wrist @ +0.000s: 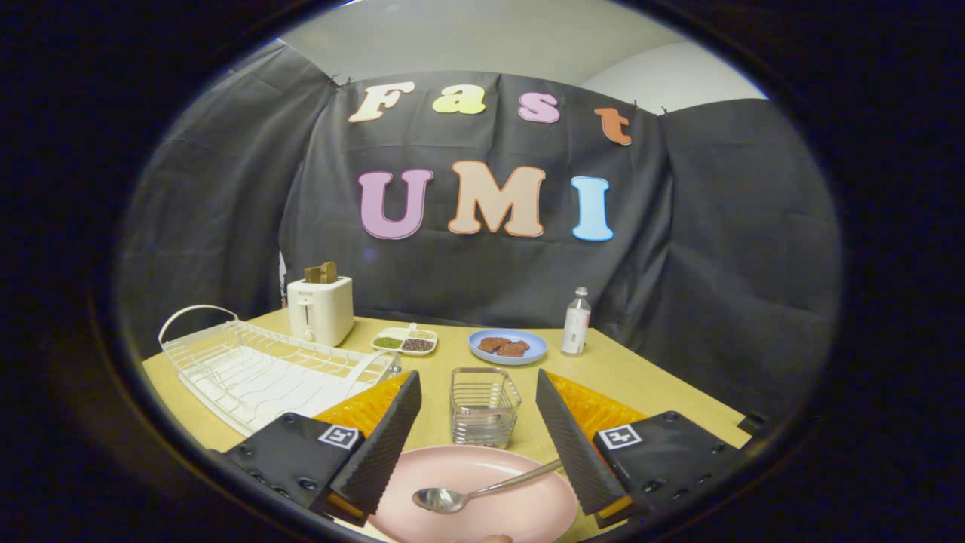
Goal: Take the plate from the dish rack, then take the spoon from the basket and place it into the plate.
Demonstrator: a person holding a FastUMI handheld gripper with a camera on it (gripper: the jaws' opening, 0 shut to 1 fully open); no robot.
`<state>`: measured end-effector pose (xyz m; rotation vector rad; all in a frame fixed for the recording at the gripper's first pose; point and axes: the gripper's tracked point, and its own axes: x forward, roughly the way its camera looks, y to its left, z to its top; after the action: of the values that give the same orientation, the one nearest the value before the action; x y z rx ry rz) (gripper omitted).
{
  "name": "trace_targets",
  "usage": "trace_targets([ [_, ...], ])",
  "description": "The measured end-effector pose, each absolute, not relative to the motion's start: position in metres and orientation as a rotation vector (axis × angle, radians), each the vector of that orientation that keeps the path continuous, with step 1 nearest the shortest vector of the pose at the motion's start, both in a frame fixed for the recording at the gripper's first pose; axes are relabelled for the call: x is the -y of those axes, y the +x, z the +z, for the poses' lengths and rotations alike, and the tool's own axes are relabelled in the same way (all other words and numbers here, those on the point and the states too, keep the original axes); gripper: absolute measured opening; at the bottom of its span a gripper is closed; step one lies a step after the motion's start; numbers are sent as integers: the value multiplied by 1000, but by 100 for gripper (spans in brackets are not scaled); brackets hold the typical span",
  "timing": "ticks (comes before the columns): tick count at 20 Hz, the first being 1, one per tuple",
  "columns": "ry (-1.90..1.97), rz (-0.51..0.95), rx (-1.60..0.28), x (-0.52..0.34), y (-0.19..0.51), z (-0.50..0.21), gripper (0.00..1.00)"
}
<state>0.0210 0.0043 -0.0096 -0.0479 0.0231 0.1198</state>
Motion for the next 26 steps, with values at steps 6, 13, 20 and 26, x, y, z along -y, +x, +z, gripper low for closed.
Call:
trace_targets([
  [6, -14, 149, 10, -6, 10, -6, 98],
  [13, -23, 177, 1, -17, 10, -9, 98],
  [20, -11, 208, 22, -23, 7, -5, 98],
  [26, -2, 210, 25, -21, 5, -5, 98],
])
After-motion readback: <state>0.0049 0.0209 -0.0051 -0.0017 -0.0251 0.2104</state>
